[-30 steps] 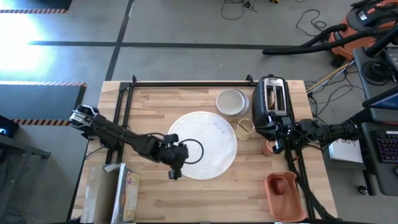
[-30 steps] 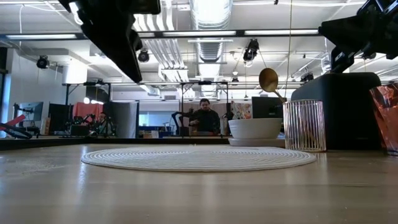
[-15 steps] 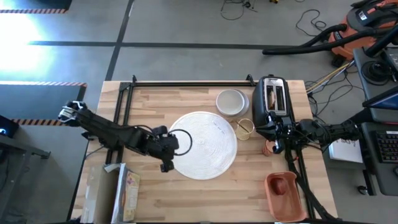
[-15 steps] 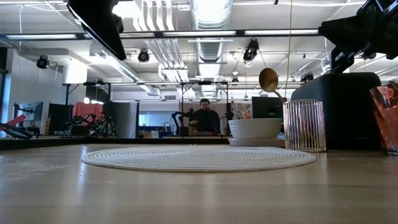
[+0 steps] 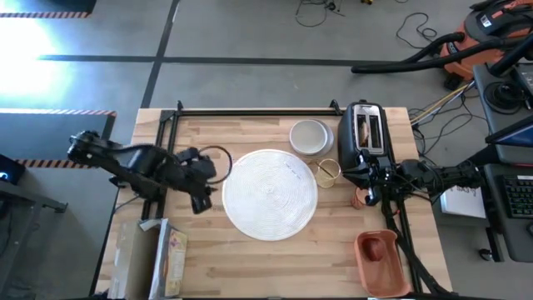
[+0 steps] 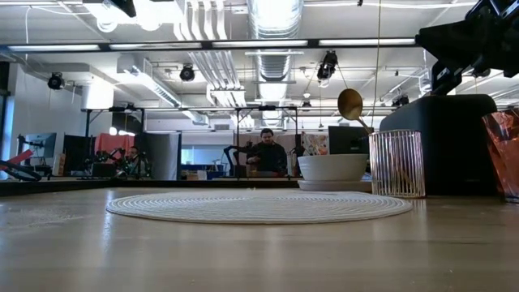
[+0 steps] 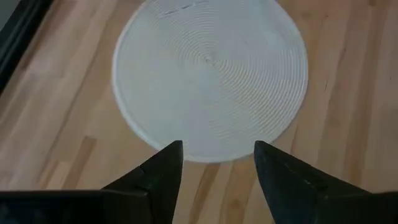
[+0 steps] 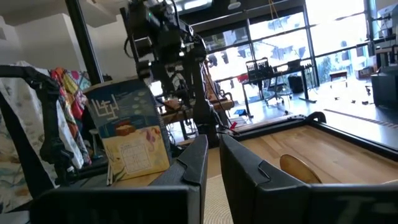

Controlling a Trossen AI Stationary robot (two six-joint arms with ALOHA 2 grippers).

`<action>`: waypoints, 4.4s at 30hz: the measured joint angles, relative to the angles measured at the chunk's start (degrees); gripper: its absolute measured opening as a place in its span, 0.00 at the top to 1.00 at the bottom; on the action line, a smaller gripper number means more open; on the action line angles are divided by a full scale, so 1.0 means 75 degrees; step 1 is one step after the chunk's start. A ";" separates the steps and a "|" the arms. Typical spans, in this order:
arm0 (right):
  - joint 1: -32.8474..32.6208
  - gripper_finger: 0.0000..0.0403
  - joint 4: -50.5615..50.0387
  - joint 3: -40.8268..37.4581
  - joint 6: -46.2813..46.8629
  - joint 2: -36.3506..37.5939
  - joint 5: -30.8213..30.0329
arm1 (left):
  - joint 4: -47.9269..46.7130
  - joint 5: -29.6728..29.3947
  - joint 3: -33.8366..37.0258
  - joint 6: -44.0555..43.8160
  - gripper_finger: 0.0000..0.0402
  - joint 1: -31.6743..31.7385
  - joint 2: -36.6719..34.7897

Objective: Arrange a breakfast setting
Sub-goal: Move the cereal to the top left of the table

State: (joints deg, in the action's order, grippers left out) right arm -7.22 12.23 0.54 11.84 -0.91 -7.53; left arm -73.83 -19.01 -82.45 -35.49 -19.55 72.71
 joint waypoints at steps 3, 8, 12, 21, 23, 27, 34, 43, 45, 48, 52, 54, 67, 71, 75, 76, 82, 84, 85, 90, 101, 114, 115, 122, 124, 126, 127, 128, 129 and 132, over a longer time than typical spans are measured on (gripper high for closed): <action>-0.0001 0.92 -0.0003 0.0001 0.0000 0.0000 0.0000 | -0.0854 0.0255 -0.0677 -0.0226 0.54 -0.0002 0.0124; -0.0002 0.92 -0.0003 0.0000 0.0000 0.0000 0.0000 | -0.1972 0.1135 -0.1547 0.0128 0.54 -0.0224 0.0193; -0.0003 0.92 -0.0005 0.0002 0.0000 0.0000 0.0000 | -0.2136 0.1508 -0.1936 -0.0132 0.54 -0.0408 0.0143; 0.0000 0.92 -0.0002 0.0002 0.0000 0.0000 0.0000 | -0.2161 0.1893 -0.1652 -0.1670 0.54 -0.1022 -0.0471; -0.0001 0.92 -0.0003 0.0001 -0.0001 0.0000 0.0000 | -0.2164 0.2006 -0.1566 -0.1920 0.54 -0.1168 -0.0611; 0.0000 0.92 -0.0003 0.0000 0.0000 0.0003 0.0000 | -0.2159 0.2160 -0.1334 -0.2304 0.54 -0.1408 -0.0863; -0.0003 0.92 -0.0003 0.0001 -0.0001 0.0001 0.0000 | -0.2155 0.3052 -0.1296 -0.3261 0.54 -0.1603 -0.1129; 0.0000 0.92 -0.0003 0.0002 0.0000 0.0000 0.0000 | -0.2161 0.3399 -0.1537 -0.3938 0.54 -0.1603 -0.1621; 0.0000 0.92 -0.0003 0.0000 0.0000 0.0001 0.0000 | -0.2161 0.3511 -0.1537 -0.3945 0.54 -0.1603 -0.1700; -0.0002 0.92 -0.0003 0.0000 0.0000 0.0000 0.0000 | -0.2161 0.3854 -0.1537 -0.4010 0.54 -0.1617 -0.1722; 0.0000 0.92 -0.0003 0.0003 0.0000 0.0000 0.0000 | -0.2157 0.4076 -0.1525 -0.4170 0.55 -0.1700 -0.1636; -0.0001 0.92 -0.0003 0.0000 0.0000 0.0003 0.0000 | -0.2158 0.4078 -0.1438 -0.4179 0.56 -0.1705 -0.1563; -0.0001 0.92 -0.0003 0.0000 0.0000 0.0000 0.0000 | -0.2159 0.4692 -0.0807 -0.5072 0.59 -0.1828 -0.1142; 0.0000 0.92 -0.0003 0.0003 0.0000 0.0000 0.0000 | -0.2158 0.5054 -0.0788 -0.5365 0.59 -0.1873 -0.1065; -0.0003 0.92 -0.0003 0.0002 0.0000 0.0002 0.0000 | -0.2161 0.5257 -0.0788 -0.5478 0.59 -0.1933 -0.1040; -0.0001 0.92 -0.0003 0.0002 -0.0002 0.0000 0.0000 | -0.2161 0.5264 -0.0788 -0.5521 0.59 -0.1954 -0.1028; -0.0001 0.92 -0.0003 0.0000 -0.0001 0.0000 0.0000 | -0.2160 0.5279 -0.0608 -0.5579 0.59 -0.2097 -0.1006; 0.0000 0.92 -0.0003 0.0001 0.0000 0.0001 0.0000 | -0.2155 0.5276 -0.0476 -0.5583 0.59 -0.2141 -0.1006; -0.0002 0.92 -0.0003 0.0000 0.0000 0.0001 0.0000 | -0.2158 0.5279 -0.0389 -0.5583 0.59 -0.2166 -0.1006; 0.0000 0.92 -0.0003 0.0003 0.0000 0.0002 0.0000 | -0.2158 0.5287 0.0053 -0.5583 0.59 -0.2194 -0.1011; -0.0003 0.92 -0.0003 0.0003 0.0000 0.0001 0.0000 | -0.2147 0.5024 0.0616 -0.5181 0.65 -0.2192 -0.0971; 0.0000 0.92 -0.0003 0.0000 0.0000 0.0003 0.0000 | -0.2170 0.5217 0.0978 -0.4393 0.99 -0.2192 -0.0959; -0.0001 0.92 -0.0003 0.0002 -0.0001 0.0000 0.0000 | -0.2170 0.5217 0.0978 -0.4341 0.99 -0.2192 -0.0959; -0.0001 0.92 -0.0003 0.0001 0.0000 0.0001 0.0000 | -0.2167 0.5063 0.0981 -0.3928 1.00 -0.2189 -0.0964; 0.0000 0.92 -0.0003 0.0000 0.0000 0.0000 0.0000 | -0.2159 0.4817 0.0981 -0.3909 1.00 -0.2186 -0.0983; -0.0001 0.92 -0.0003 0.0000 -0.0001 0.0000 0.0000 | -0.2154 0.4514 0.0981 -0.3898 1.00 -0.2182 -0.0998; 0.0000 0.92 -0.0003 0.0001 -0.0002 0.0003 0.0000 | -0.2154 0.4333 0.0981 -0.3891 1.00 -0.2180 -0.1007; -0.0002 0.92 -0.0003 0.0003 0.0000 0.0003 0.0000 | -0.2152 0.4124 0.0981 -0.3906 1.00 -0.2180 -0.1021; -0.0002 0.92 -0.0003 0.0001 -0.0001 0.0000 0.0000 | -0.2148 0.3916 0.0984 -0.3938 1.00 -0.2180 -0.1045; -0.0001 0.92 -0.0003 0.0002 0.0000 0.0002 0.0000 | -0.2152 0.3383 0.0984 -0.4080 1.00 -0.2164 -0.1087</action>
State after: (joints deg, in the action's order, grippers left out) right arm -7.23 12.21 0.55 11.84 -0.89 -7.53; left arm -89.97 6.36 -75.07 -66.09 -35.78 64.56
